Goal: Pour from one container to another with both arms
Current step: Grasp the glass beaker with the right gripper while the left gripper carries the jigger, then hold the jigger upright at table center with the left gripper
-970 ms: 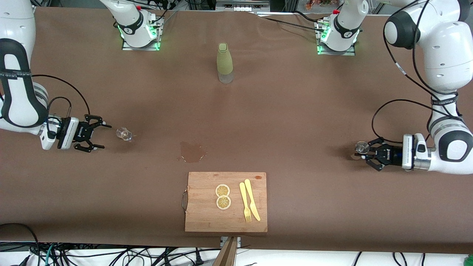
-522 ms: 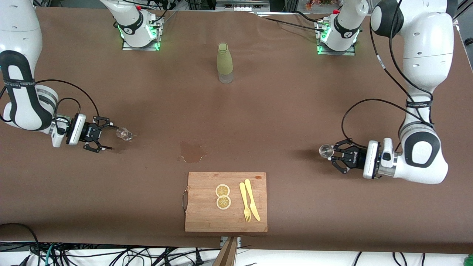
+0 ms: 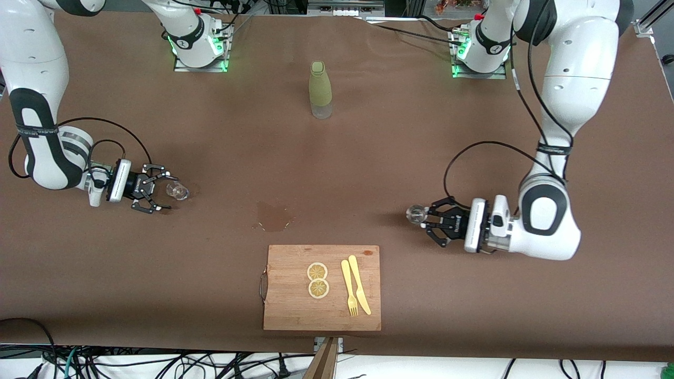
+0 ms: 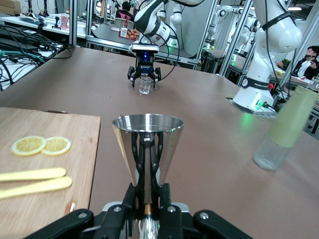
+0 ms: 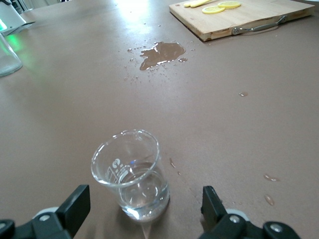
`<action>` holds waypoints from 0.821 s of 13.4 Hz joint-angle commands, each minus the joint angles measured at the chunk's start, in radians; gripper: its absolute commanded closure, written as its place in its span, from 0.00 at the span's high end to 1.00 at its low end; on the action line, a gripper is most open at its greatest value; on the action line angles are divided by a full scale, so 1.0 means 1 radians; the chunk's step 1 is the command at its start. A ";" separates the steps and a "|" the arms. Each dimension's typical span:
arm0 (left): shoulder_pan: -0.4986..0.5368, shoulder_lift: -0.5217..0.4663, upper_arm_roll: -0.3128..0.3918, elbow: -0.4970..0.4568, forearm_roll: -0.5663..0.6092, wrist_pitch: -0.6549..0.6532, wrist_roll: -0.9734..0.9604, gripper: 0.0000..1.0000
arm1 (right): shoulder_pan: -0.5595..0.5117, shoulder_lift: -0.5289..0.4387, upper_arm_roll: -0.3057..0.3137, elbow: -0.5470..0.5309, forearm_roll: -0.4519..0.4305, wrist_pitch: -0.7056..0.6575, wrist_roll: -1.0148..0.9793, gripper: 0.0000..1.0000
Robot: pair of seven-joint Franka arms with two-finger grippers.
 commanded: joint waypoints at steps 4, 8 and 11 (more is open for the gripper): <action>-0.144 0.053 -0.044 -0.001 -0.199 0.189 0.006 0.00 | 0.014 0.023 0.004 -0.004 0.098 -0.028 -0.064 1.00; -0.374 0.122 0.020 0.044 -0.422 0.304 0.012 0.00 | 0.034 0.048 0.008 -0.004 0.161 -0.029 -0.110 1.00; -0.491 0.210 0.037 0.145 -0.568 0.408 0.011 0.00 | 0.043 0.056 0.009 -0.003 0.187 -0.031 -0.129 0.98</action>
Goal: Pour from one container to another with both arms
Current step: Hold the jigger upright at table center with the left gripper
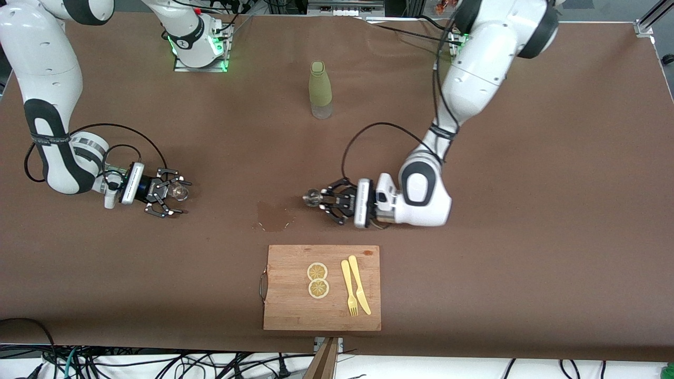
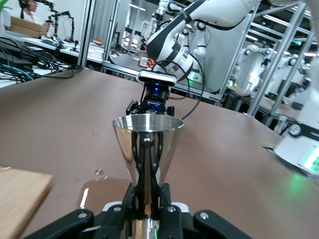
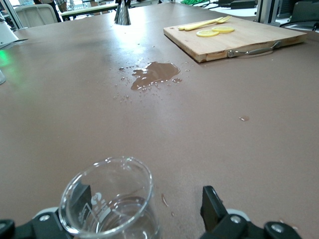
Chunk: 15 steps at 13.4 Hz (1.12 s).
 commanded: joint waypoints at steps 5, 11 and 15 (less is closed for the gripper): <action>-0.147 0.126 0.044 0.202 -0.124 0.215 -0.011 0.00 | 0.018 0.020 -0.001 0.002 0.059 -0.023 -0.069 0.63; -0.196 0.179 0.074 0.269 -0.183 0.254 -0.010 0.00 | 0.032 0.026 -0.001 0.014 0.057 -0.033 -0.072 0.31; -0.203 0.218 0.077 0.303 -0.183 0.290 0.001 0.00 | 0.038 0.024 0.016 0.058 0.059 -0.040 -0.043 0.30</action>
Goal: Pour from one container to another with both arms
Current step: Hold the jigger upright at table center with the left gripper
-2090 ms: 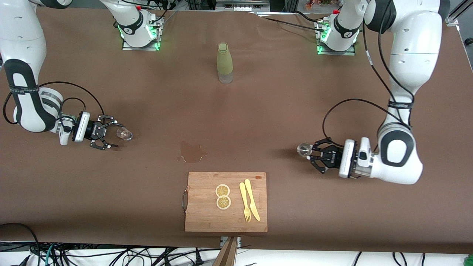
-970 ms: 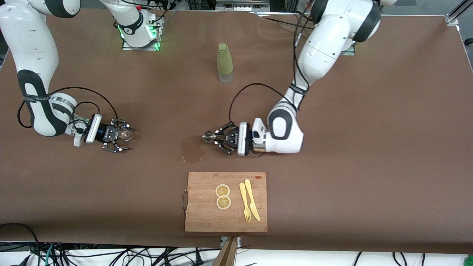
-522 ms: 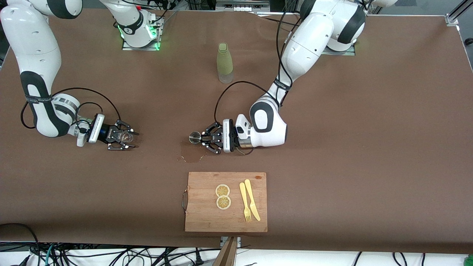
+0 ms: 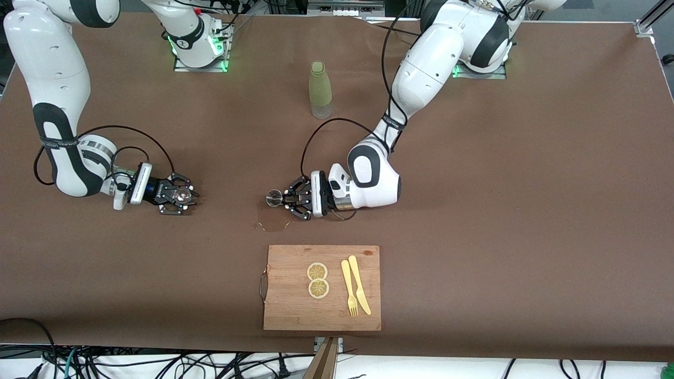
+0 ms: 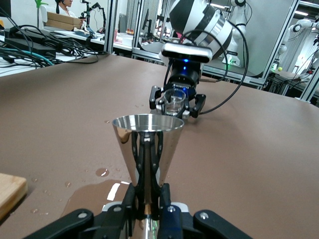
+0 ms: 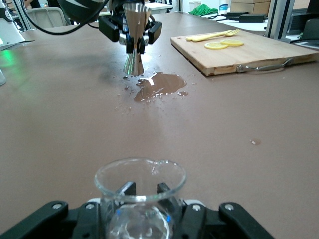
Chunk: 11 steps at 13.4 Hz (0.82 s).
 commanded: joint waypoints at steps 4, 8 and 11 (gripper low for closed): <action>-0.016 0.038 0.026 0.067 -0.039 0.014 0.007 0.00 | 0.020 0.008 0.028 0.122 0.018 -0.072 0.097 0.25; -0.018 0.046 0.024 0.065 -0.039 0.014 0.006 0.00 | 0.034 0.007 0.089 0.190 0.017 -0.063 0.202 0.25; -0.018 0.053 0.026 0.067 -0.039 0.014 0.007 0.00 | 0.074 0.007 0.095 0.250 0.004 -0.042 0.303 0.25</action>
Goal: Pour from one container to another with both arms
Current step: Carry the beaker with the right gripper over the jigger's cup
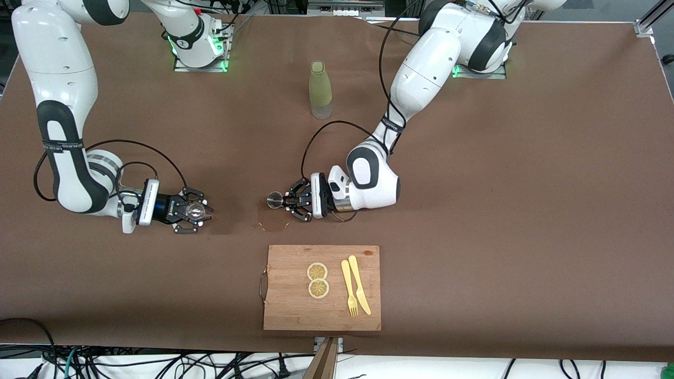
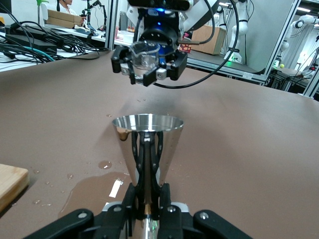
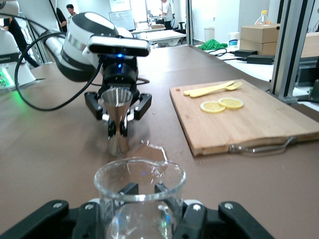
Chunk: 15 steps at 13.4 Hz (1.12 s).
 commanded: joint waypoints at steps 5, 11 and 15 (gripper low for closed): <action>-0.014 0.034 0.016 0.045 -0.036 0.012 0.006 0.00 | 0.082 0.008 0.031 0.087 -0.106 0.069 0.249 0.25; -0.014 0.035 0.019 0.045 -0.036 0.009 0.009 0.00 | 0.131 0.008 0.088 0.095 -0.181 0.165 0.322 0.25; -0.012 0.034 0.019 0.045 -0.036 0.006 0.010 0.00 | 0.157 0.004 0.108 0.112 -0.201 0.185 0.360 0.25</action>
